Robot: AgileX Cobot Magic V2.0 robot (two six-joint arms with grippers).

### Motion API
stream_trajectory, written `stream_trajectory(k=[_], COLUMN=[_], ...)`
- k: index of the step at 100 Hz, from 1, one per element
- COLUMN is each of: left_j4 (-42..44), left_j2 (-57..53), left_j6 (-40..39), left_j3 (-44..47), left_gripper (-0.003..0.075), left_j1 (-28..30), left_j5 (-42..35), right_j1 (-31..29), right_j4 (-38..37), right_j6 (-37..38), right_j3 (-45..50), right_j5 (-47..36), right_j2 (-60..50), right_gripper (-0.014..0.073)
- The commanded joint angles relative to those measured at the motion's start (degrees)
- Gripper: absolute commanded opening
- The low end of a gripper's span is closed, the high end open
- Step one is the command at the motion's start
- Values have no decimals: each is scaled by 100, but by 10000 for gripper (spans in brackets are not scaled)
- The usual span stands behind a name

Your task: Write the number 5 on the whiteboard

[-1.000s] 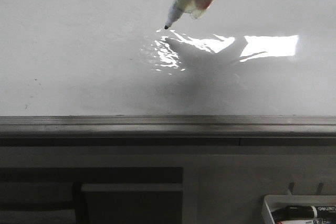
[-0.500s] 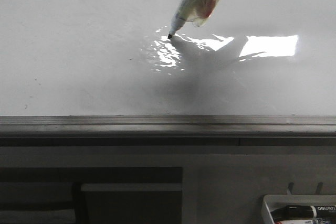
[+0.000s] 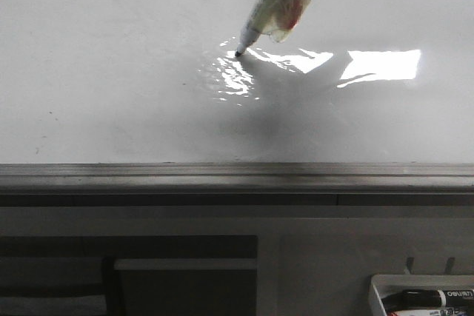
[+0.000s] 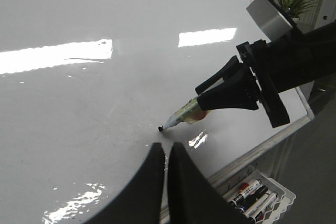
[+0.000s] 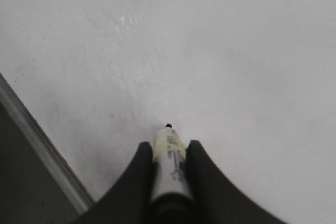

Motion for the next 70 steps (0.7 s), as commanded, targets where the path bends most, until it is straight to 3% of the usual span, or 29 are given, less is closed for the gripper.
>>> stream_trajectory(k=[1, 59, 70], left_j4=[-106, -85, -85], left_j2=[58, 58, 58], left_j6=[-56, -56, -56], left_j3=[-163, -156, -156], left_gripper=[-20, -20, -20], left_j1=[11, 11, 11], left_j5=[-427, -427, -427], right_j1=[3, 31, 31], right_j4=[8, -331, -831], right_j6=[46, 261, 893], right_j3=[-24, 64, 64], right_j5=[68, 470, 676], right_j2=[-32, -32, -69], right_gripper=[-41, -41, -41])
